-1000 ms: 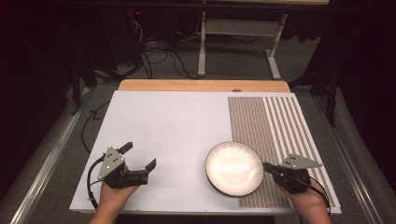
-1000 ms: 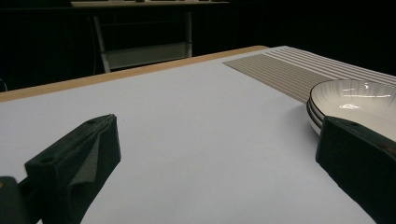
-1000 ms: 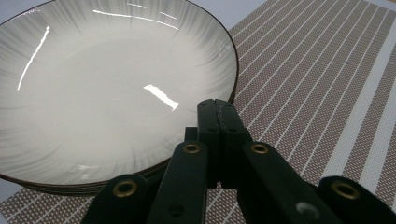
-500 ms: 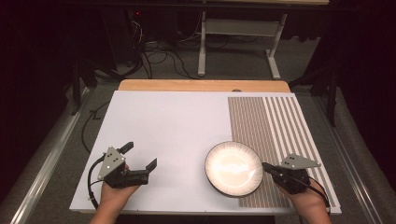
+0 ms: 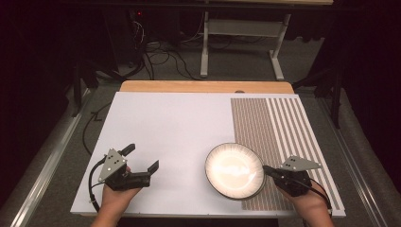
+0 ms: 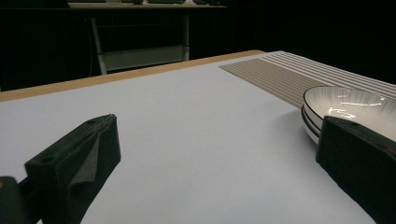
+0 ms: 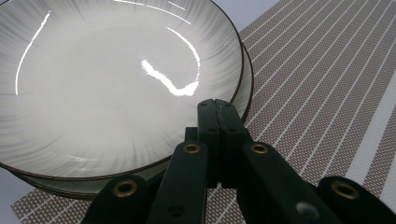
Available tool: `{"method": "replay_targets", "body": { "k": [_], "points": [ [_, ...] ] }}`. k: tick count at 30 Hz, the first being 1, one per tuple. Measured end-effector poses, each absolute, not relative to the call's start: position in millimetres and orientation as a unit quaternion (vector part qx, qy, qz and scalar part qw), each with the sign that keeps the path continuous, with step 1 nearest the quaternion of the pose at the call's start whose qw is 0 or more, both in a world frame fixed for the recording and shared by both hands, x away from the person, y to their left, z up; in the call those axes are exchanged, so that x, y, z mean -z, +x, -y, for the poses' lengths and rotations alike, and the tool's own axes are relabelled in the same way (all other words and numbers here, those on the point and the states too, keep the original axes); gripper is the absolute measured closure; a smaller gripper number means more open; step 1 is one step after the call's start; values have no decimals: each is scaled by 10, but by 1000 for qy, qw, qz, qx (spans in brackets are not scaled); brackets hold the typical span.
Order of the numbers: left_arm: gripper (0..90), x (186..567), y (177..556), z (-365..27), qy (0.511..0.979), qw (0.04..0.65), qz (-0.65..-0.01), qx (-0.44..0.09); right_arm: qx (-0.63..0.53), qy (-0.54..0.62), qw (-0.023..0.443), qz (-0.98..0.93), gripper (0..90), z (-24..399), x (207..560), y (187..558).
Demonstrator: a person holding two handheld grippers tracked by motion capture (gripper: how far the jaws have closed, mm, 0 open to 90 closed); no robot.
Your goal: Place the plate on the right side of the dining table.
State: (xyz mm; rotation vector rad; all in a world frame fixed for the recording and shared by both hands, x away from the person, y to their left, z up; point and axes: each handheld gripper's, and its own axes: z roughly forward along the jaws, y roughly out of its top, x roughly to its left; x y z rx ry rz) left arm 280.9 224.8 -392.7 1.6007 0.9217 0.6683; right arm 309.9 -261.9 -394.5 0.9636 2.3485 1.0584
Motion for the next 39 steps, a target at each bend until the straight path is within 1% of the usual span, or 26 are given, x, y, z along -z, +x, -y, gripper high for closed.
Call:
{"method": "replay_targets", "body": {
  "k": [7, 34, 37, 39],
  "points": [
    [5, 3918, 2800, -2244, 677, 558, -389, -283, -375, 329, 182, -848, 900, 2486, 3967, 3112],
    [5, 3899, 2791, -2246, 671, 563, -391, -283, -378, 327, 174, -848, 900, 2486, 3979, 3136],
    [5, 3903, 2795, -2243, 671, 563, -392, -281, -376, 322, 168, -853, 900, 2447, 3987, 3134],
    [5, 3903, 2795, -2241, 671, 563, -392, -280, -371, 314, 174, -857, 900, 2407, 3989, 3129]
  ]
}}
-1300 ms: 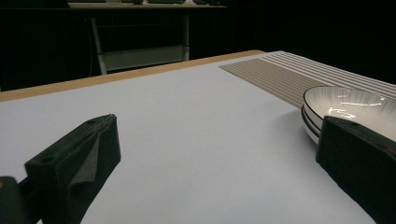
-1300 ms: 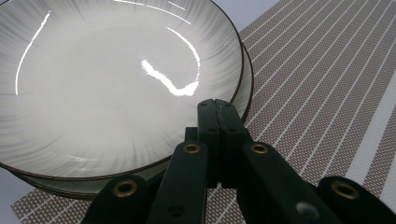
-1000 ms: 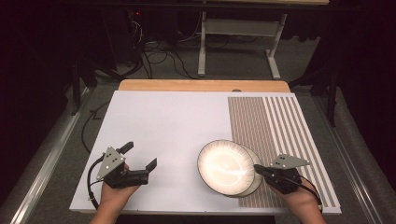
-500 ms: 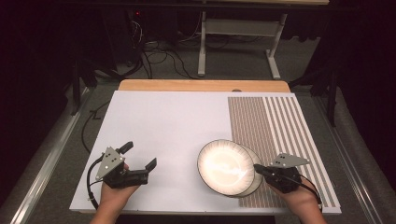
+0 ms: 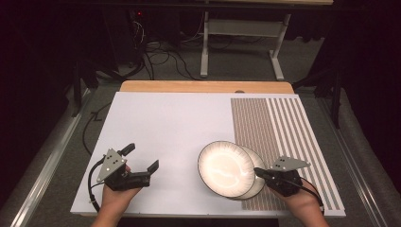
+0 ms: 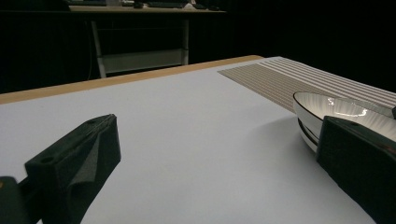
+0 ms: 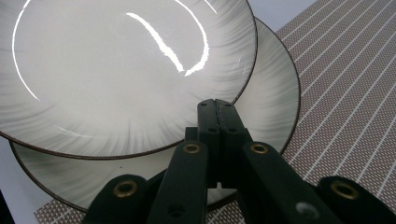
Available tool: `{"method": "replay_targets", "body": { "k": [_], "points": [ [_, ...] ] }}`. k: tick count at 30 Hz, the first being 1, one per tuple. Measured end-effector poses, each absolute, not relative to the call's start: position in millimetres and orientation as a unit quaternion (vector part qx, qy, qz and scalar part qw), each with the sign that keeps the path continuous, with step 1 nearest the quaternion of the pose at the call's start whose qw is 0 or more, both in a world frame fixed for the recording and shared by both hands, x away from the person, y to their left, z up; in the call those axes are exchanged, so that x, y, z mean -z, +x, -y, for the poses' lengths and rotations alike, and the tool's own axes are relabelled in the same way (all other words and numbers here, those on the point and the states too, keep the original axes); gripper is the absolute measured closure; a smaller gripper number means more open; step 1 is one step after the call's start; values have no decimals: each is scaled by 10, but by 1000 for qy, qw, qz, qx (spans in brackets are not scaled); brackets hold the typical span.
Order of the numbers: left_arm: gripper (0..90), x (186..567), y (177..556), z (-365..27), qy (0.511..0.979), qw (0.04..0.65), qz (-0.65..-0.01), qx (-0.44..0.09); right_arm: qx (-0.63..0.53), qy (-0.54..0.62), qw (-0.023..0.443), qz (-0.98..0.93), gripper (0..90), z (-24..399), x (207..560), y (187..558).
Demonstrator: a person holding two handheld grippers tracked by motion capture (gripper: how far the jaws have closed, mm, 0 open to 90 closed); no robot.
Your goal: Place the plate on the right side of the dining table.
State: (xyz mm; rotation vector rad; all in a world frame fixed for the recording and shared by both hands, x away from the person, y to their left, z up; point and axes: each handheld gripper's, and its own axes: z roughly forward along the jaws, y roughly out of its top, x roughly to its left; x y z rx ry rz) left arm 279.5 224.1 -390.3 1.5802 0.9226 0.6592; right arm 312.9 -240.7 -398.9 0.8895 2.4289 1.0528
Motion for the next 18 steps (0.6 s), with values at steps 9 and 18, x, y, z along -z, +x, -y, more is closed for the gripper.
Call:
{"method": "replay_targets", "body": {
  "k": [9, 18],
  "points": [
    [4, 3910, 2804, -2195, 678, 563, -388, -272, -375, 311, 161, -858, 900, 2357, 4002, 3141],
    [1, 3906, 2804, -2114, 678, 569, -386, -262, -370, 303, 159, -864, 900, 2283, 4025, 3143]
  ]
}}
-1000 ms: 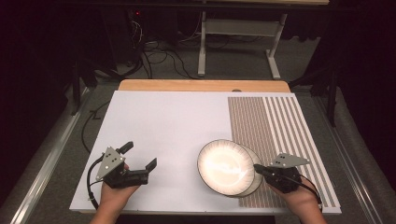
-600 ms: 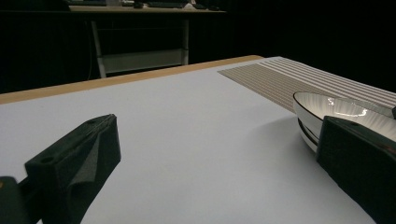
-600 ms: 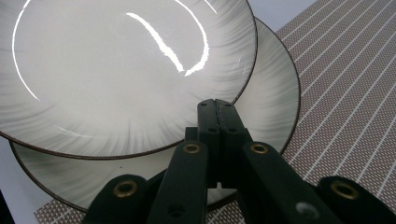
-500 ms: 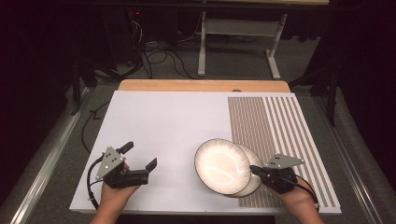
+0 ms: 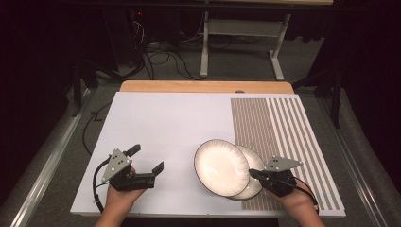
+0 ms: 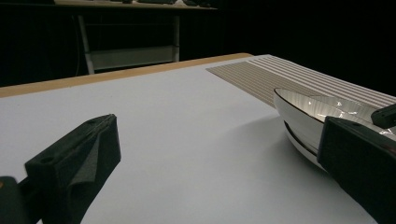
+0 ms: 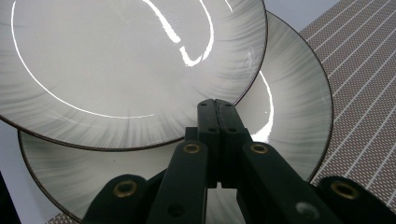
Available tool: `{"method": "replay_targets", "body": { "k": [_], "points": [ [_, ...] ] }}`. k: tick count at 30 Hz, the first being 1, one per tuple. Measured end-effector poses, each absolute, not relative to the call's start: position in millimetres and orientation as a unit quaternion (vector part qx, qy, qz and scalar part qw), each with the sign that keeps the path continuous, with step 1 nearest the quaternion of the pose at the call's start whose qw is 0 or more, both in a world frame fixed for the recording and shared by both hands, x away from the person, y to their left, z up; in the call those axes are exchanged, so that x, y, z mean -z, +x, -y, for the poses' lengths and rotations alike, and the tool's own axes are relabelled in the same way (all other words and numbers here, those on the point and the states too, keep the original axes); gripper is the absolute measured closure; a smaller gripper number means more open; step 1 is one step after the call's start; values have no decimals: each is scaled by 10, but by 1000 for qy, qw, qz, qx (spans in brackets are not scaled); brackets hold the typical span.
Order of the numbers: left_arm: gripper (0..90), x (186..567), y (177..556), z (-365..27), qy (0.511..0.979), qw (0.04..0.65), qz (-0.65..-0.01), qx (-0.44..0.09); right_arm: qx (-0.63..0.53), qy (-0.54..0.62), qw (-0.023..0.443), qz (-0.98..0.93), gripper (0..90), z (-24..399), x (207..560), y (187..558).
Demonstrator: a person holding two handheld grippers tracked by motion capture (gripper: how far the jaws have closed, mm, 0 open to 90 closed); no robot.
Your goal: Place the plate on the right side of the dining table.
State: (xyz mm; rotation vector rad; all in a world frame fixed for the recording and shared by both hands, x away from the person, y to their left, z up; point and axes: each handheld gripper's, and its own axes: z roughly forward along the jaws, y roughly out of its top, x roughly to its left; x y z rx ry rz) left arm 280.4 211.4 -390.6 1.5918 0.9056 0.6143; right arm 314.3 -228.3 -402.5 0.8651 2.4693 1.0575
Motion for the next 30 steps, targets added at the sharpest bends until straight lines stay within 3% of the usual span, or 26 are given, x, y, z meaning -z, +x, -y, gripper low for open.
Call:
{"method": "replay_targets", "body": {
  "k": [13, 30],
  "points": [
    [1, 3868, 2823, -1944, 685, 564, -393, -243, -367, 298, 157, -867, 900, 2246, 4030, 3142],
    [6, 3863, 3027, -1249, 739, 536, -389, -121, -368, 299, 160, -866, 900, 2246, 4036, 3138]
  ]
}}
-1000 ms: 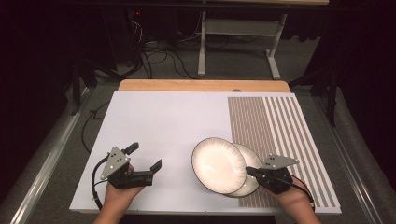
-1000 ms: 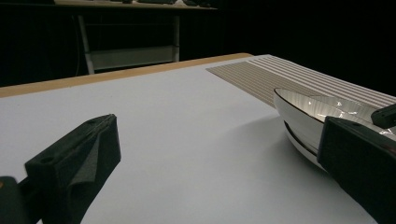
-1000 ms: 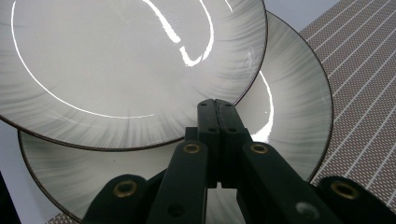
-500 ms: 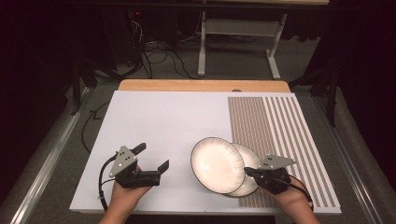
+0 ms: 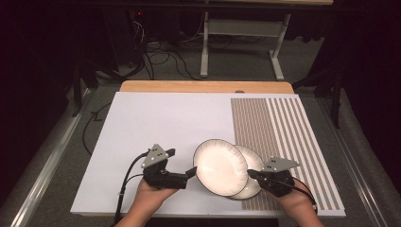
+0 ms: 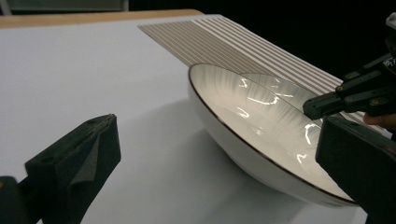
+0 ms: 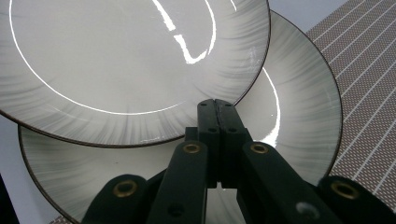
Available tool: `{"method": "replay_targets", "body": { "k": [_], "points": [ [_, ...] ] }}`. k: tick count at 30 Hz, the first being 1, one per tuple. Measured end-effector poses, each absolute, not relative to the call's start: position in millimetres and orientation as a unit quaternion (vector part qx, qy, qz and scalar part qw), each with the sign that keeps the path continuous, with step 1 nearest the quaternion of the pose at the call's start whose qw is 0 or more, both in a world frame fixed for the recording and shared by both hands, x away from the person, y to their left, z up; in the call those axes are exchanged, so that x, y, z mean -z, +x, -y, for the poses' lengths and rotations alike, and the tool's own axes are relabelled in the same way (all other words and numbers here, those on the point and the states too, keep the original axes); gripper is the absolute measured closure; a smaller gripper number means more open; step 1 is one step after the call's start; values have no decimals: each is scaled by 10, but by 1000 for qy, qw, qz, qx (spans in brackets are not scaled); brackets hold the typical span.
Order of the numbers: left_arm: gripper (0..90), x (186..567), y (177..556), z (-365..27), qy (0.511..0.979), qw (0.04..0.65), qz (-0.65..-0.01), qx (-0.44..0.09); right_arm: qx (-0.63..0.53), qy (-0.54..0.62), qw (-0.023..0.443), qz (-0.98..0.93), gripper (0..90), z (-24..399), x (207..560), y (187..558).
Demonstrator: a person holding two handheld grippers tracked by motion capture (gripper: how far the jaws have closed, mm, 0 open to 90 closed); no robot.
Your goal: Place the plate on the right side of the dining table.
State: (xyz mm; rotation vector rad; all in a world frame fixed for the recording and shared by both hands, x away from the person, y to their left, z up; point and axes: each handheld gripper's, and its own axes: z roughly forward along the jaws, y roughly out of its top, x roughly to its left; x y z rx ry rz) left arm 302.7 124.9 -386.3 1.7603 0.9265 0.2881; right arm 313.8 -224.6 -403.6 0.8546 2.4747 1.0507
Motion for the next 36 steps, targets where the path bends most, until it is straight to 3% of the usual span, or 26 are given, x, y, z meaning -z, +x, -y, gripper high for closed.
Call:
{"method": "replay_targets", "body": {
  "k": [11, 16, 23, 29, 36],
  "points": [
    [28, 3987, 3157, -919, 761, 501, -410, -43, -367, 298, 159, -867, 900, 2248, 4033, 3140],
    [149, 3987, 3181, -828, 777, 463, -427, -13, -368, 299, 158, -866, 900, 2253, 4032, 3137],
    [249, 4009, 3238, -818, 780, 446, -439, 29, -369, 298, 160, -866, 900, 2257, 4033, 3141],
    [432, 4025, 3268, -802, 783, 432, -446, 48, -365, 294, 163, -868, 900, 2252, 4029, 3138],
    [497, 4024, 3290, -808, 773, 429, -465, 56, -365, 297, 164, -867, 900, 2246, 4028, 3126]
  ]
}}
